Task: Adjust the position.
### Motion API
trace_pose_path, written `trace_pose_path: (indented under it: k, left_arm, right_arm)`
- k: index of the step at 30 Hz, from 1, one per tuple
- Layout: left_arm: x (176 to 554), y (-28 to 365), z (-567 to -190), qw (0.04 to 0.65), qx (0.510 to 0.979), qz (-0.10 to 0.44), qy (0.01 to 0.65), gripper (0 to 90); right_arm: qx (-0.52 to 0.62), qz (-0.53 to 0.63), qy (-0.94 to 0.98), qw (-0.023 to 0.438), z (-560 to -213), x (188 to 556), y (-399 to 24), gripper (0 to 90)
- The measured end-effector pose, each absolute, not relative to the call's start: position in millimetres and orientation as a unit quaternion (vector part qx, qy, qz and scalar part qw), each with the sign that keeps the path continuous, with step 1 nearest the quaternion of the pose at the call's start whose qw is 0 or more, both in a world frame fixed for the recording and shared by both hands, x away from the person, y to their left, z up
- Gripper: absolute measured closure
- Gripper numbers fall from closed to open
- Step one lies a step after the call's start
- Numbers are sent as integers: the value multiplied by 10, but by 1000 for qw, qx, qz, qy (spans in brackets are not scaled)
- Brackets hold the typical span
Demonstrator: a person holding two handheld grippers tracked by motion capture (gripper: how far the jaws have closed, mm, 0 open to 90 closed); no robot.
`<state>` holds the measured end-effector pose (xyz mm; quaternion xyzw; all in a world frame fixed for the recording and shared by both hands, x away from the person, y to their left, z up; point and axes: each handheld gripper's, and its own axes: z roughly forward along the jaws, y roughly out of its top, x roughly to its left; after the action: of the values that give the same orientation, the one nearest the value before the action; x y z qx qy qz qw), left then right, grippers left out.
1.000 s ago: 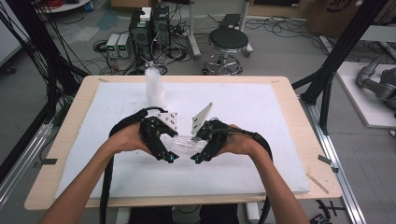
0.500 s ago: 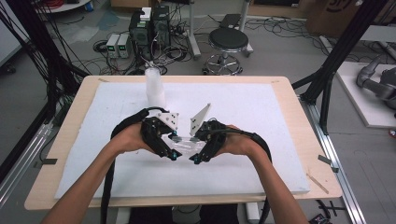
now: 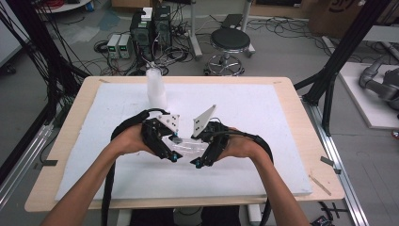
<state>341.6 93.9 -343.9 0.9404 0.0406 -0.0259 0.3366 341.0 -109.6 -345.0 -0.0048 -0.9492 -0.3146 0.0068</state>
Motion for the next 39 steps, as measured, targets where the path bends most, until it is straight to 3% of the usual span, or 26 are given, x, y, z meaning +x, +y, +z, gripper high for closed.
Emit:
trace_pose_path:
  k: [8, 17, 32, 39]
  left_arm:
    - [3369, 1062, -3660, 385, 922, -17, 46, 416]
    - [3318, 1303, -3841, 494, 866, -15, 76, 417]
    - [3230, 1579, -4048, 616, 784, 18, 82, 416]
    - [3228, 1594, -4026, 631, 771, 18, 82, 415]
  right_arm:
    - [-21, -408, -913, -3, -3315, 3422, -1296, 129]
    - [-38, -485, -873, -25, -3270, 3374, -1541, 129]
    - [-63, -597, -799, -34, -3458, 3272, -1775, 129]
    - [-66, -606, -793, -27, -3550, 3265, -1751, 129]
